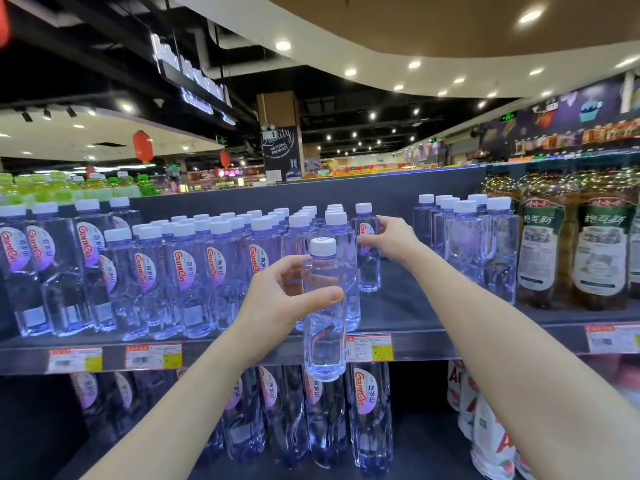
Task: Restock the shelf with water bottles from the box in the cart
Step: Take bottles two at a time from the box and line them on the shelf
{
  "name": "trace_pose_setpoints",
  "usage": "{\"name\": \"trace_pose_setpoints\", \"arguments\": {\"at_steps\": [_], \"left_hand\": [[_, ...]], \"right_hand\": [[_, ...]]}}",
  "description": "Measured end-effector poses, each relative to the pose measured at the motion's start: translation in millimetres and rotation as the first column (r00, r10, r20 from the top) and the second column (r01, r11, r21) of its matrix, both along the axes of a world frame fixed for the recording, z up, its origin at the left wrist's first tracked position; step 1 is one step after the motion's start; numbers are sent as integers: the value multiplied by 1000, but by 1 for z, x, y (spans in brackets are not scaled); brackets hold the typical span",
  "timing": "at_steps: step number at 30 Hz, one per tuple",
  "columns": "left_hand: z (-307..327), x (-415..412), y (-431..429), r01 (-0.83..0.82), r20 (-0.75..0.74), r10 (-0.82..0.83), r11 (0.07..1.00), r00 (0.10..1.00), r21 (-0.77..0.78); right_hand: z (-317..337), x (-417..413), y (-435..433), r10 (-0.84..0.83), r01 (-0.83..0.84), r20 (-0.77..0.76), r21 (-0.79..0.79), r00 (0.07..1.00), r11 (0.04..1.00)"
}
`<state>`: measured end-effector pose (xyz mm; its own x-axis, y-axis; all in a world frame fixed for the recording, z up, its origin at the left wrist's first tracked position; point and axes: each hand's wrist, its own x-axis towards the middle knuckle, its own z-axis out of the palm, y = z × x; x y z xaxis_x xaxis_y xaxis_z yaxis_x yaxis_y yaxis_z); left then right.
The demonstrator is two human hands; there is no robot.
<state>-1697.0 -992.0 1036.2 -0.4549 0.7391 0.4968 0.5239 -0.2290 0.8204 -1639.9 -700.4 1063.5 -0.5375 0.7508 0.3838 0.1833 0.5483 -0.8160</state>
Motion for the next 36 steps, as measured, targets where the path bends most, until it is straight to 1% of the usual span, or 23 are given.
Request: {"name": "trace_pose_setpoints", "arguments": {"at_steps": [5, 13, 16, 18, 20, 22, 24, 26, 27, 29, 30, 32, 33, 36], "left_hand": [[-3, 1, 2, 10, -1, -10, 1000, 1000, -4], [-4, -3, 3, 31, 26, -31, 1000, 999, 7], [-3, -2, 3, 34, 31, -35, 999, 999, 24], [-2, 0, 2, 45, 31, -46, 999, 998, 24], [-1, 2, 2, 61, 22, -61, 998, 998, 22], [0, 3, 3, 71, 13, -72, 997, 997, 19], [3, 4, 5, 84, -7, -84, 996, 996, 21], [7, 7, 8, 96, -19, -95, 995, 995, 38], [10, 9, 10, 101, -17, -100, 994, 995, 47], [15, 13, 15, 116, -10, -115, 992, 993, 59], [17, 16, 18, 121, -12, -121, 990, 993, 65], [19, 22, 23, 119, -10, -119, 989, 993, 84], [20, 24, 25, 122, -3, -122, 988, 993, 95], [23, 31, 28, 151, 4, -153, 984, 988, 98]], "right_hand": [[-4, -11, 4, -32, 32, -30, 4, 999, 999], [-2, -16, 13, -28, 28, -4, -33, 1000, 999], [-2, -18, 14, -49, 50, 46, -34, 998, 998], [-2, -15, 5, -87, 90, 106, -15, 991, 996], [1, -9, -10, -157, 157, 124, 10, 980, 988], [6, 5, -28, -277, 271, 105, 76, 955, 960], [13, 26, -53, -326, 317, 45, 138, 944, 938], [21, 53, -81, -266, 257, 30, 170, 964, 951], [24, 67, -96, -185, 177, 38, 157, 982, 972], [26, 93, -129, 41, -47, 76, 87, 996, 995], [25, 103, -143, 118, -130, 114, 108, 986, 986], [20, 115, -160, 141, -183, 184, 240, 973, 953], [16, 120, -162, 148, -193, 183, 255, 972, 948], [6, 131, -164, 266, -290, 165, 140, 950, 947]]}}
